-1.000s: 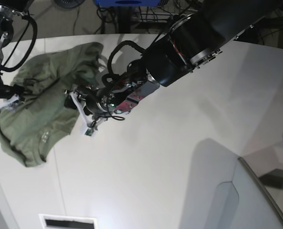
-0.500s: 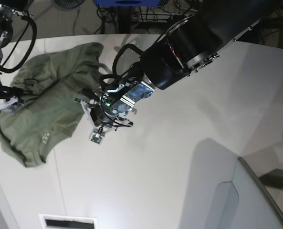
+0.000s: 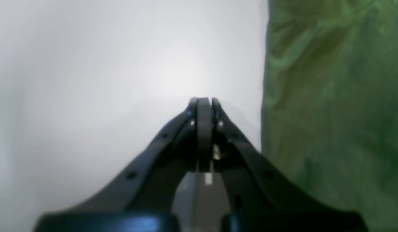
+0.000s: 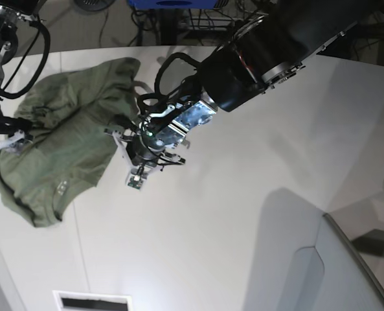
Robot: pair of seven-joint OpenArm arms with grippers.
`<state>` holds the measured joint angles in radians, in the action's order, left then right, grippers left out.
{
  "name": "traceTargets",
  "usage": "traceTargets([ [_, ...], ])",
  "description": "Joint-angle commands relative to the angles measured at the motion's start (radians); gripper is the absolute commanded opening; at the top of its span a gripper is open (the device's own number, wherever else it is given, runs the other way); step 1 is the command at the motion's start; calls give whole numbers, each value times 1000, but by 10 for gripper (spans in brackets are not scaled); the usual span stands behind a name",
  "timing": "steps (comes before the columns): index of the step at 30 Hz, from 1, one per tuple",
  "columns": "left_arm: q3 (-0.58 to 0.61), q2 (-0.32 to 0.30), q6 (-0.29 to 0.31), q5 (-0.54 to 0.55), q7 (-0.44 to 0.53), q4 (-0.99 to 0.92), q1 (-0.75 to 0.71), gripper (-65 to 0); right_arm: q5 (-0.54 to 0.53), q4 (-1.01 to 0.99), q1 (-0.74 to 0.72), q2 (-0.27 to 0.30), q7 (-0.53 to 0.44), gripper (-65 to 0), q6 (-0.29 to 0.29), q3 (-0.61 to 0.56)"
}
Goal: Layout the t-shirt on the table in an organized manner, then fold the t-shirt properly
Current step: 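Pinch the shirt with the right gripper while the left gripper holds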
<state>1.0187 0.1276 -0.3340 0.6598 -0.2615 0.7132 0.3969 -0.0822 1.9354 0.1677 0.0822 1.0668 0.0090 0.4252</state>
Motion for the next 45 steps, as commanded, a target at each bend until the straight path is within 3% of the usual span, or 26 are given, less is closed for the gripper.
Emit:
traceTargets([
  [1,5,-12,-1,38,-146,32,-28,-650,-1,16,-7,11,-18,-161,-1,2],
  [6,5,-10,-3,36,-195,197,-29,-650,-1,12,-6,14,-18,-161,-1,4],
  [15,5,16,-3,8,-143,273,-22,-650,0,12,-4,15,-18,-161,-1,5],
  [20,5,20,-89,-42,-167,331,18,-650,0,11,-4,15,-18,-161,-1,4],
  [24,7,29,-84,-41,-177,320,53,-650,0,11,-4,15,-18,-161,-1,2],
  [26,10,29,-43,-41,-173,288,60,-650,0,11,-4,15,-18,-161,-1,2],
  [31,9,29,125,-39,-91,159,50,-650,0,11,-7,15,-18,-161,-1,2],
  [35,15,29,184,-39,-35,72,41,-650,-1,11,-12,15,-18,-161,-1,1],
  [38,13,29,278,-39,-15,44,35,-650,-3,11,-13,15,-18,-161,-1,1],
  [45,15,29,293,-42,-25,-17,37,-650,-3,11,-13,8,-18,-161,-1,1],
])
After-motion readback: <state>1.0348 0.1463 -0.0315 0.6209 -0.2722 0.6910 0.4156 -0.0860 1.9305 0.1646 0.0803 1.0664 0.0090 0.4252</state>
